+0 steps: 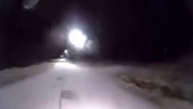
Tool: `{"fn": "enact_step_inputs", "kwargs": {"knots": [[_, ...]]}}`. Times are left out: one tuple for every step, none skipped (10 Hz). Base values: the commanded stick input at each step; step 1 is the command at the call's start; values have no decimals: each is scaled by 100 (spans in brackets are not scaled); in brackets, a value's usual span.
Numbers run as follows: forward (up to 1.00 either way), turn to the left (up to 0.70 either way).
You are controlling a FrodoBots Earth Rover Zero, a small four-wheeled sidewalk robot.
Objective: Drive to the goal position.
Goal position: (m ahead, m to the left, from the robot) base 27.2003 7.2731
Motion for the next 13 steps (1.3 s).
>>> {"fn": "enact_step_inputs", "kwargs": {"knots": [[100, 0], [100, 0], [100, 25], [100, 40], [100, 37], [100, 29], [100, 1], [100, 35], [100, 40], [100, 39], [100, 16], [100, 0], [100, 4]]}}
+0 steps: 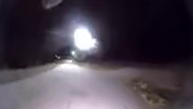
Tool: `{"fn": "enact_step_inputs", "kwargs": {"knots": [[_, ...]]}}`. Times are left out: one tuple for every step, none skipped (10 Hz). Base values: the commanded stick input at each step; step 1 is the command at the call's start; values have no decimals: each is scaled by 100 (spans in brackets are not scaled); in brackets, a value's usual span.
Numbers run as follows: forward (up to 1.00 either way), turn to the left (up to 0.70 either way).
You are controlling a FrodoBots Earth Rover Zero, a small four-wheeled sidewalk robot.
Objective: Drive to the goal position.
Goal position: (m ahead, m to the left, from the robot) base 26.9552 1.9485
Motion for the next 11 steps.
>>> {"fn": "enact_step_inputs", "kwargs": {"knots": [[100, 35], [100, 34], [100, 11], [100, 0], [100, 0], [100, 0], [100, 0], [100, 0], [100, 0], [100, 0], [100, 0]]}}
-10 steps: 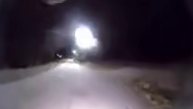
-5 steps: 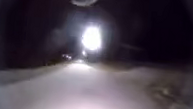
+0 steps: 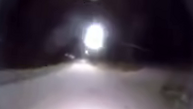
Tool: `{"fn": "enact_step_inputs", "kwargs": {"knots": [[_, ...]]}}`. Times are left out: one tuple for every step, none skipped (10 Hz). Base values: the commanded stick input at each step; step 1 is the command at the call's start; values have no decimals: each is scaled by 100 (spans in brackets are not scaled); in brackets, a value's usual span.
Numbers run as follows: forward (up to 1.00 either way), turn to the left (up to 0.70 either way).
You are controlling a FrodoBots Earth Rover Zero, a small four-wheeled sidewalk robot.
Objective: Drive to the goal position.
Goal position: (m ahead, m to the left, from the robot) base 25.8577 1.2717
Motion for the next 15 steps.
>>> {"fn": "enact_step_inputs", "kwargs": {"knots": [[100, 0], [100, 0], [100, 0], [100, 0], [100, 0], [100, 0], [100, 0], [100, 0], [100, 0], [100, 0], [100, 0], [100, 0], [100, 0], [100, 0], [100, 0]]}}
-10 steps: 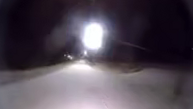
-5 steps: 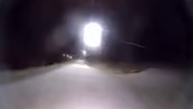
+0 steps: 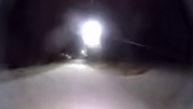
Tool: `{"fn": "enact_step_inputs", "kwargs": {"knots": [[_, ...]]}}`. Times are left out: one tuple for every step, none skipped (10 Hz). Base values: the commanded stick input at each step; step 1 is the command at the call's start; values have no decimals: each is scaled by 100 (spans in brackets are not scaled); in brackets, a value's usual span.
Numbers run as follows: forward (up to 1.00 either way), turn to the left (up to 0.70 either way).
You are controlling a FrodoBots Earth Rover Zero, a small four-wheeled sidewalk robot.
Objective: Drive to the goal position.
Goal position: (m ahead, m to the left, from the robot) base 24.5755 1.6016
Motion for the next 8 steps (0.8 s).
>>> {"fn": "enact_step_inputs", "kwargs": {"knots": [[100, 0], [100, 0], [100, 0], [100, 0], [100, 0], [100, 0], [100, 0], [100, 0]]}}
